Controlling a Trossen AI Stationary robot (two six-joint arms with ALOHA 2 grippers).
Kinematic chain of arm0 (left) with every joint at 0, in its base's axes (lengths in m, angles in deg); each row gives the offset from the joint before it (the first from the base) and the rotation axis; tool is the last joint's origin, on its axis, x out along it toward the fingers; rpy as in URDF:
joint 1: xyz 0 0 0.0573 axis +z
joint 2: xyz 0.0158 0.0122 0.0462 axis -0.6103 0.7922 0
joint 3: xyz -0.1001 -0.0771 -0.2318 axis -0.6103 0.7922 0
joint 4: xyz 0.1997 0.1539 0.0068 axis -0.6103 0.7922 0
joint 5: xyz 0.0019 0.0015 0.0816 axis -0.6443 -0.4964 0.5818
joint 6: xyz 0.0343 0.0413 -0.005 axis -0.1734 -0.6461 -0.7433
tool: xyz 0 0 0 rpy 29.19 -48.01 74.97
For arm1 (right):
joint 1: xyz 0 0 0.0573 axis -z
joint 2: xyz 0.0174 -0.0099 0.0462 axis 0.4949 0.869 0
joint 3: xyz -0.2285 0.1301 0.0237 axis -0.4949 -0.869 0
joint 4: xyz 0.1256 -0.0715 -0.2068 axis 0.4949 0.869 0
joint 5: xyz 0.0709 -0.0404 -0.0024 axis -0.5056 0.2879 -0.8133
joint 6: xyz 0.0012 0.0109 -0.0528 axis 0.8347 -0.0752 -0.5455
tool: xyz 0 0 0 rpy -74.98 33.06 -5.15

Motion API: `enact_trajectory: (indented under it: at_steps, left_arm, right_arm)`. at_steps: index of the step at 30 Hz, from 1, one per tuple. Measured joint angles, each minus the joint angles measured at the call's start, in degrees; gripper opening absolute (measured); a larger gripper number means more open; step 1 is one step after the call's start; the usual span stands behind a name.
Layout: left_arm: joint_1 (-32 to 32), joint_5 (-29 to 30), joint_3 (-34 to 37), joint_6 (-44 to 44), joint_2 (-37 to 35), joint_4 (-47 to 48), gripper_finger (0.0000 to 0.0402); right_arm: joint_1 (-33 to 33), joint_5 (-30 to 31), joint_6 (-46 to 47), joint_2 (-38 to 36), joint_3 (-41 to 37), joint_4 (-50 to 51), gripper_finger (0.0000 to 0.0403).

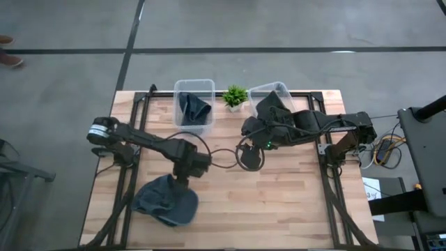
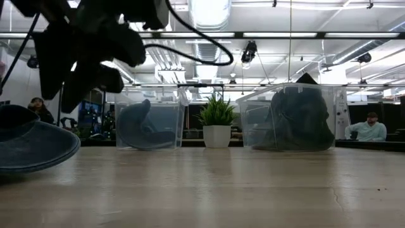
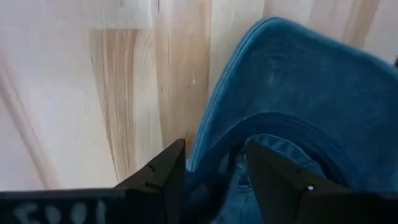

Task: Pick & Place hat
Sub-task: Put the right blue cap into the left transparent bin

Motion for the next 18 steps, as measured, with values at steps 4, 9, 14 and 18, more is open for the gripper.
enact_trajectory:
  at_steps: [4,9,14,18]
  left_arm:
    - [0.00,-0.23,2.67,-0.62,0.00,-2.47,0.0161]
    - [0.02,-0.55,3.95,-3.09,0.00,-4.99,0.0161]
    - [0.07,-4.03,5.96,-3.28,0.93,-8.98,0.0161]
    - [0.06,-4.88,7.01,-2.98,1.96,-10.18,0.0161]
  right_arm:
    - [0.00,0.00,0.24,0.00,0.00,0.00,0.0230]
    - [-0.02,0.01,0.42,0.00,0.00,0.00,0.0228]
    - [-0.02,0.02,1.12,0.00,0.00,-0.02,0.0227]
    - [-0.13,0.02,1.92,0.02,0.00,-0.02,0.0226]
